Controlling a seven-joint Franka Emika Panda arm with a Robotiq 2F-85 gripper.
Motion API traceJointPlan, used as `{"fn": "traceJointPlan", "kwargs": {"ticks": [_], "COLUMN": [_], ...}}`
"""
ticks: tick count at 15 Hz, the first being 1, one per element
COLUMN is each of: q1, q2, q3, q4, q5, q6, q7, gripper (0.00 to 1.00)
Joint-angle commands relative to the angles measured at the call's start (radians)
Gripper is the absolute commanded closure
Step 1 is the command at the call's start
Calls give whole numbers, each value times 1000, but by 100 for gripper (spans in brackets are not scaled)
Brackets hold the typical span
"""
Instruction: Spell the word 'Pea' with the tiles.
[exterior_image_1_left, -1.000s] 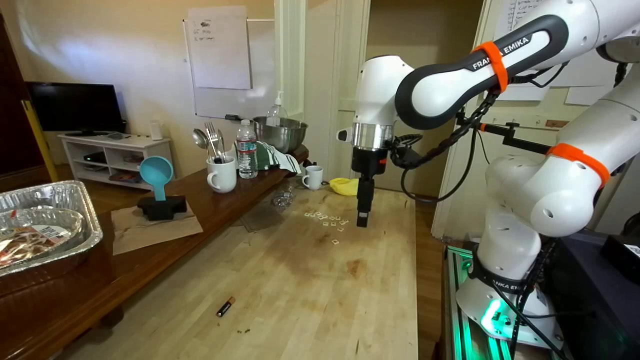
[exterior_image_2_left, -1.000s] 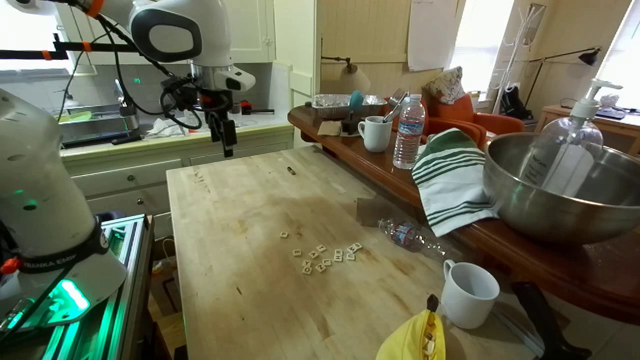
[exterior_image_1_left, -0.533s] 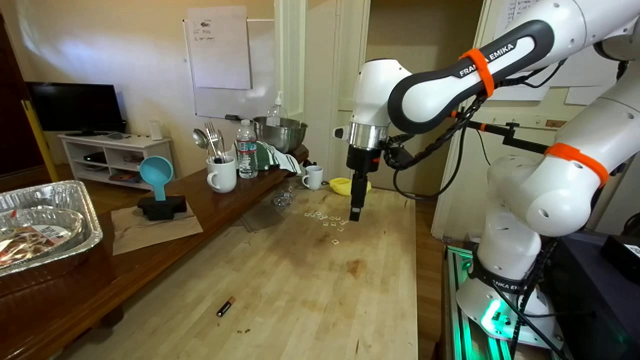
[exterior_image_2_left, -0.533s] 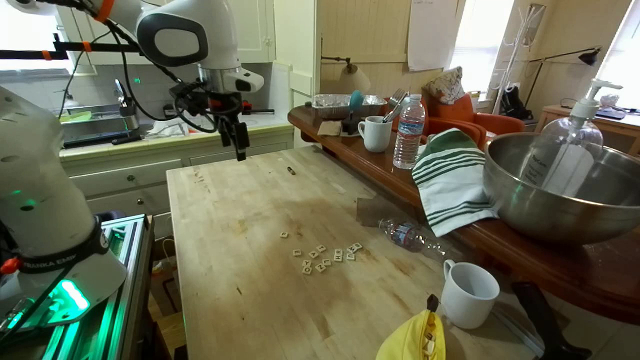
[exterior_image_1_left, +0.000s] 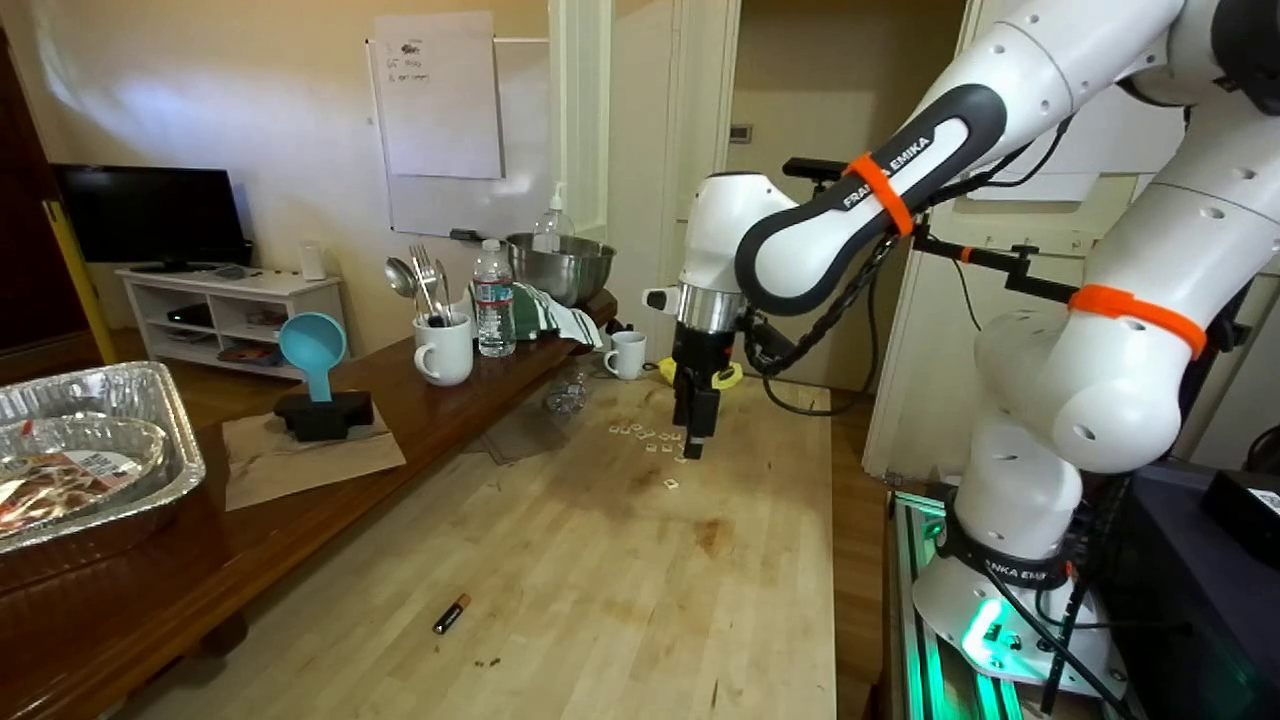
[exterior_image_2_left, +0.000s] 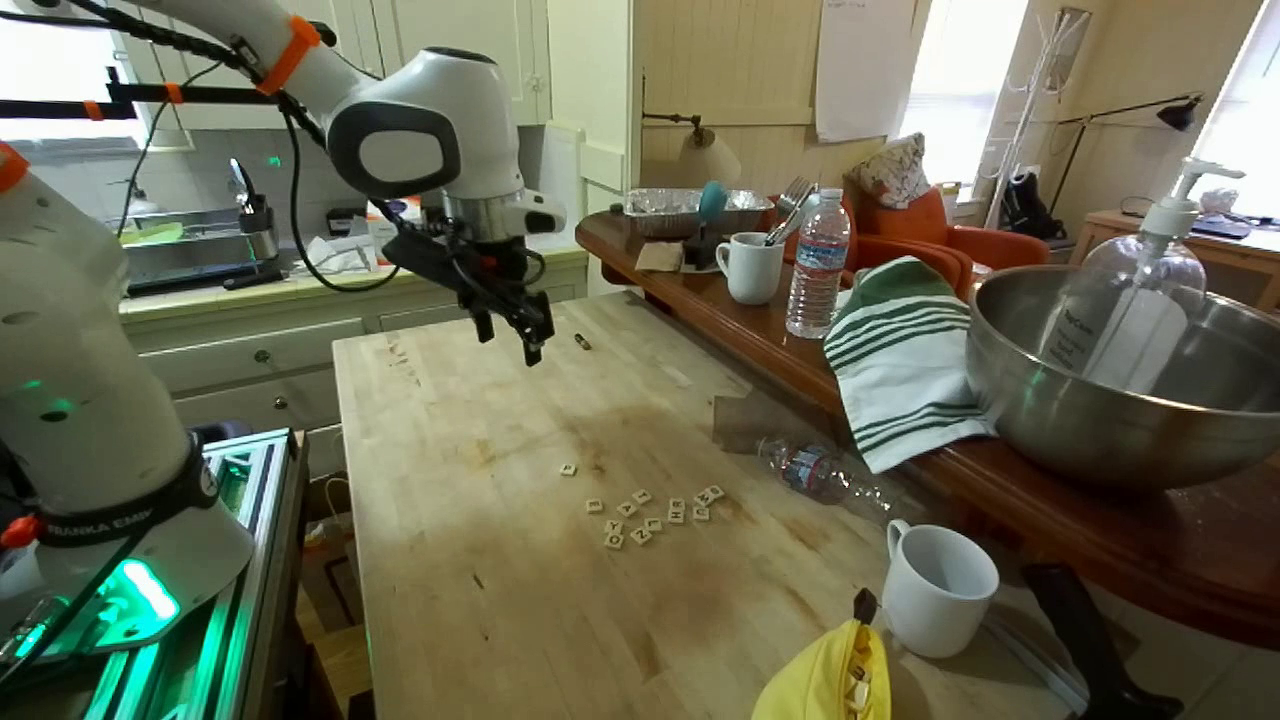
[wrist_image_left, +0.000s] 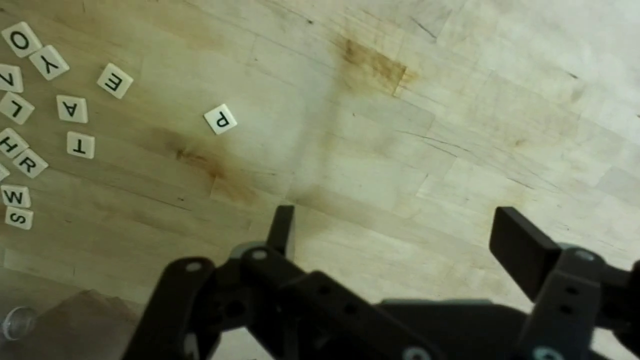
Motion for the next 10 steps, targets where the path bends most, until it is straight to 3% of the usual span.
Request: {"fn": "traceJointPlan", "kwargs": {"ticks": [1,5,10], "q1": [-19,-42,-57], "q2": [110,181,174], "q3": [-27,-43,-27], "q4": [1,1,3], "q5": [-35,-24,-15], "q6": [74,108,89], "q7": [-73,-121,-94], "gripper": [0,0,0]}}
